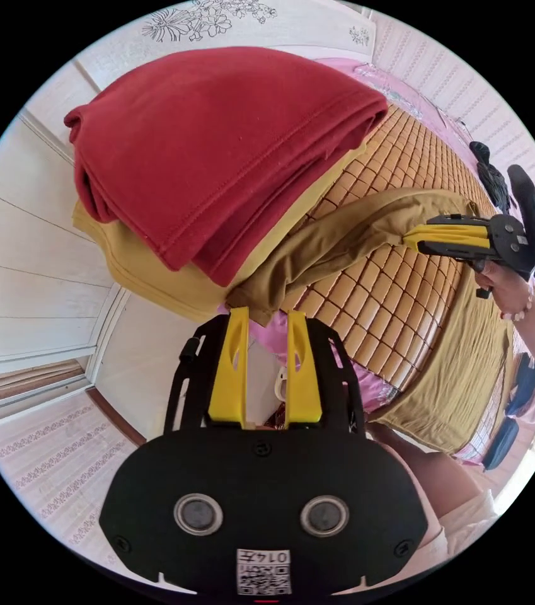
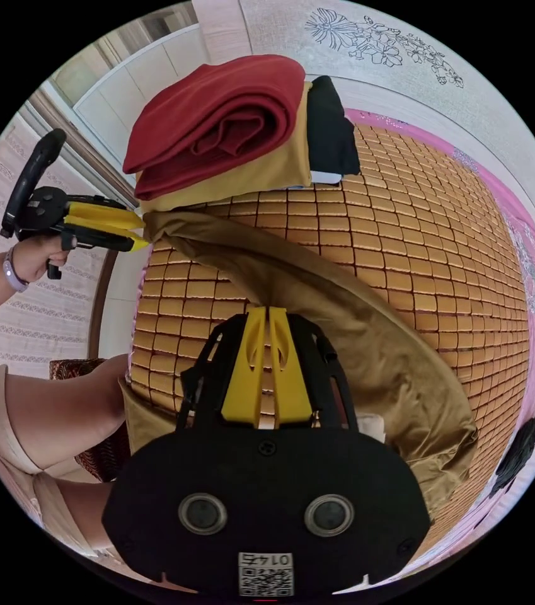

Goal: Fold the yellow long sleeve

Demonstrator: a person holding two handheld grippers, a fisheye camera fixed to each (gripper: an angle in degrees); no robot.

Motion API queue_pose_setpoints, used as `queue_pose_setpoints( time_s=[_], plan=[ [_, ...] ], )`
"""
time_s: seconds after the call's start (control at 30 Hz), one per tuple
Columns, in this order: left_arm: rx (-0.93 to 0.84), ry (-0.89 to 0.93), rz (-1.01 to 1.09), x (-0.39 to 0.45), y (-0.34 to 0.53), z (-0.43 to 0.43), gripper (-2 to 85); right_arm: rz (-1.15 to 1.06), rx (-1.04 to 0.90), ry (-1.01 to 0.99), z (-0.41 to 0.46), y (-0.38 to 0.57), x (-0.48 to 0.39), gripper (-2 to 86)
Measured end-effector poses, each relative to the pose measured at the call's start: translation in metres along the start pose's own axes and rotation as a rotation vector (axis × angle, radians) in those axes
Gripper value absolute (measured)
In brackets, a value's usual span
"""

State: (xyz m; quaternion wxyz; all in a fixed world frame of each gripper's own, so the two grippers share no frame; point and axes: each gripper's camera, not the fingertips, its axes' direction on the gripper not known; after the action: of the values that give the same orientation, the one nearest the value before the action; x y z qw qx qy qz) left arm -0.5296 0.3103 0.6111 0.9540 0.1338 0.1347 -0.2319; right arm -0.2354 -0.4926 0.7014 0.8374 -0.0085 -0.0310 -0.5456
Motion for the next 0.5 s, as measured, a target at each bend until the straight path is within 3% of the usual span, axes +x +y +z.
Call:
queue_pose_setpoints(
  time_s=[0.2,0.3,0.4,0.5],
  plan=[
    [0.002,0.034,-0.036,-0.009,0.002,0.004,-0.7,-0.108,0.008,-0.033,-0.011,0.019,-0.004,-0.8],
    [-0.003,0.251,-0.065,-0.026,0.016,-0.02,-0.8,-0.184,-0.006,-0.052,-0.015,0.027,-0.01,-0.8],
    [0.08,0.421,-0.247,-0.066,0.031,-0.037,-0.6,-0.194,-0.006,-0.1,-0.012,0.03,-0.013,-0.7],
    [0.12,0.418,-0.48,-0.105,0.044,-0.025,1.1,-0.163,-0.053,-0.116,-0.003,0.026,-0.015,0.1]
  ],
)
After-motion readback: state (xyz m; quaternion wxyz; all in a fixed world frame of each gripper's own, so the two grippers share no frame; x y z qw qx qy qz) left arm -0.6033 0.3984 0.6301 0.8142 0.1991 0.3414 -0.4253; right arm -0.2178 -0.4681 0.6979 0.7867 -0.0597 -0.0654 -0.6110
